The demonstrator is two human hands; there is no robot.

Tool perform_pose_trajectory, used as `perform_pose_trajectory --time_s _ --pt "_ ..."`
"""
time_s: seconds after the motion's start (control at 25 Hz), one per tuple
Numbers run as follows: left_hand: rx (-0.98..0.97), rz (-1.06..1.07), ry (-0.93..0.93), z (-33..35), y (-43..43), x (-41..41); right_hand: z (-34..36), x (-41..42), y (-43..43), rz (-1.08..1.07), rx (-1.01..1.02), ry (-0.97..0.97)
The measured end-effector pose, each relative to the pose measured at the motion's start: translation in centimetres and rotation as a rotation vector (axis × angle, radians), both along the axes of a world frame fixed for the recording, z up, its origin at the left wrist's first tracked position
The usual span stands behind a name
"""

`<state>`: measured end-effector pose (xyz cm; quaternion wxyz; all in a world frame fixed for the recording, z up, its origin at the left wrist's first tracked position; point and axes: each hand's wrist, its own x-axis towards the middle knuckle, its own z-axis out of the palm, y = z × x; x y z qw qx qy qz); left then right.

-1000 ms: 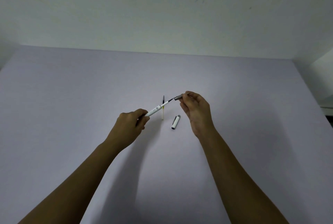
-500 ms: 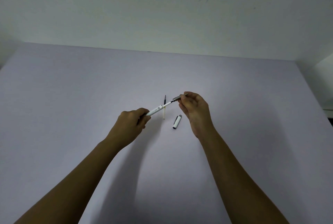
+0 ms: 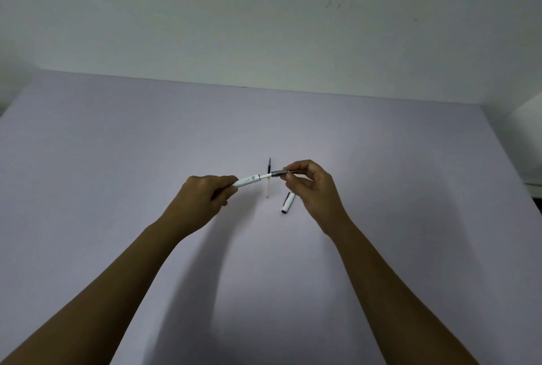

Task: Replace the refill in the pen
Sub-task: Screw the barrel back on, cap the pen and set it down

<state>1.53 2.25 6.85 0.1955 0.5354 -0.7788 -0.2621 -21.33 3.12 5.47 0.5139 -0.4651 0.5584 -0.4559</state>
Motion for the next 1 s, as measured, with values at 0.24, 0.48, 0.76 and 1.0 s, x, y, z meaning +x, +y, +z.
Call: perform_pose_trajectory --time_s 0.24,0.48,0.76,1.0 --pt "-0.040 -0.026 -0.006 0.1 -0.2 0.3 0.1 0.4 0.1 0.002 -0.016 0.060" --pt "-0.015 -0.061 -0.022 0.5 -0.5 1.1 0.7 0.3 0.3 0.068 -0.076 0.157" --pt "-0.082 -0.092 -0.012 1.5 -0.6 0.5 1.4 1.2 0.5 0.076 -0.086 0.203" --pt "-0.127 -0.132 -0.027 1.8 -0.2 0.2 1.7 1.3 0.5 0.060 -0.105 0.287"
